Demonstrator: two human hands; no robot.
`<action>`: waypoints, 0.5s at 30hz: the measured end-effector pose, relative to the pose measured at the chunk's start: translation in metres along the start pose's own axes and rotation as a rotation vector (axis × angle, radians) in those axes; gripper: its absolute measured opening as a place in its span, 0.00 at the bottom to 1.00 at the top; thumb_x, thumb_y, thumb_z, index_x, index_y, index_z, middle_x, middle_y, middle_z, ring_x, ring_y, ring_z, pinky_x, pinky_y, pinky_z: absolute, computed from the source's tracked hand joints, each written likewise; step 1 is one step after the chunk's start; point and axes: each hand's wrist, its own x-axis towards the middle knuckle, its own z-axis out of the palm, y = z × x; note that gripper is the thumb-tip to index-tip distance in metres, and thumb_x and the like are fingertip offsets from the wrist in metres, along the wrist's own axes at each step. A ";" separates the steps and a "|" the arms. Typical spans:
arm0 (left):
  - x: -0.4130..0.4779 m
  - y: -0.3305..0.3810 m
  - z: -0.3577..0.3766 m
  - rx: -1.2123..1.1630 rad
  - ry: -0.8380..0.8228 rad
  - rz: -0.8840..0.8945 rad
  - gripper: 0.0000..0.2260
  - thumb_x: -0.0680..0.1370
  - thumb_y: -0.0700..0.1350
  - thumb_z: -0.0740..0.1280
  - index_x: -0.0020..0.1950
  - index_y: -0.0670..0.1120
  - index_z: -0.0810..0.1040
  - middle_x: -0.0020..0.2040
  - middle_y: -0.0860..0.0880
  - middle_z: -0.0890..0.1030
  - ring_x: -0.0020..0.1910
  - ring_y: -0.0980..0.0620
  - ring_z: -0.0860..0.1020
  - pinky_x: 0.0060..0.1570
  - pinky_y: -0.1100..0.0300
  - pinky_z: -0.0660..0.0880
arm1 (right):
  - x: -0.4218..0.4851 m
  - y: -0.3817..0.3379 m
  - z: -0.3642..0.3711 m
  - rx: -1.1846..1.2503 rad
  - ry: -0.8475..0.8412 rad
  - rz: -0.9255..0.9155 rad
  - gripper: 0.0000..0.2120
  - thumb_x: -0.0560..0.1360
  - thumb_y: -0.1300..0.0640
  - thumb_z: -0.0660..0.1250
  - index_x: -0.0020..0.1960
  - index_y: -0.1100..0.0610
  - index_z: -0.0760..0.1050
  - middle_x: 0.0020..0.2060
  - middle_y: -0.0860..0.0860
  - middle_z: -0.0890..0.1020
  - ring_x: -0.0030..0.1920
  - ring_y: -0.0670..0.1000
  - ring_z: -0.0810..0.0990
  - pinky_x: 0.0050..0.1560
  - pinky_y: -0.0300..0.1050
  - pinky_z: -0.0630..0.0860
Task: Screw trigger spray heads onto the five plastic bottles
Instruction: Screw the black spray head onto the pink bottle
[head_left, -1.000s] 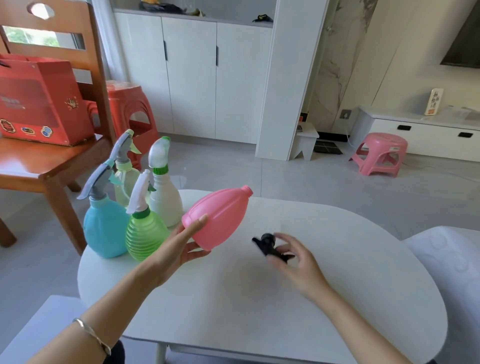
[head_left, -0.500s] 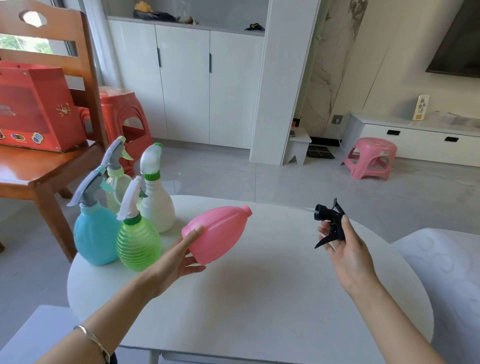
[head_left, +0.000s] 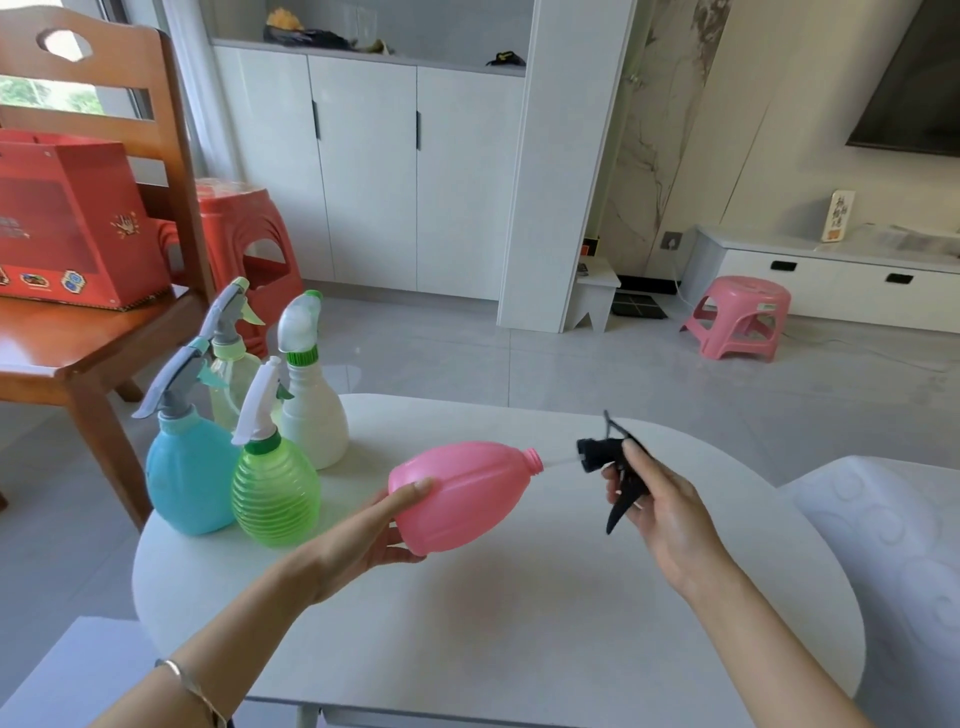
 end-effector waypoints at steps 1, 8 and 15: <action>0.001 -0.001 0.004 0.007 -0.021 -0.008 0.50 0.54 0.69 0.76 0.69 0.49 0.68 0.58 0.42 0.80 0.44 0.52 0.82 0.47 0.59 0.80 | -0.003 0.002 0.004 -0.023 -0.056 0.013 0.10 0.69 0.53 0.70 0.44 0.59 0.83 0.32 0.52 0.81 0.32 0.48 0.77 0.37 0.37 0.77; 0.001 0.001 0.012 -0.038 -0.099 -0.063 0.31 0.68 0.67 0.65 0.63 0.48 0.74 0.43 0.43 0.82 0.40 0.48 0.80 0.43 0.57 0.80 | -0.009 0.002 0.013 -0.156 -0.203 0.003 0.18 0.60 0.51 0.75 0.48 0.57 0.84 0.36 0.51 0.82 0.39 0.48 0.80 0.41 0.38 0.78; 0.003 -0.001 0.013 -0.003 -0.085 0.102 0.38 0.60 0.63 0.79 0.65 0.51 0.73 0.60 0.51 0.83 0.61 0.52 0.80 0.56 0.61 0.78 | -0.009 -0.004 0.011 -0.160 -0.230 0.020 0.18 0.60 0.51 0.75 0.49 0.53 0.84 0.40 0.52 0.86 0.43 0.52 0.85 0.43 0.39 0.80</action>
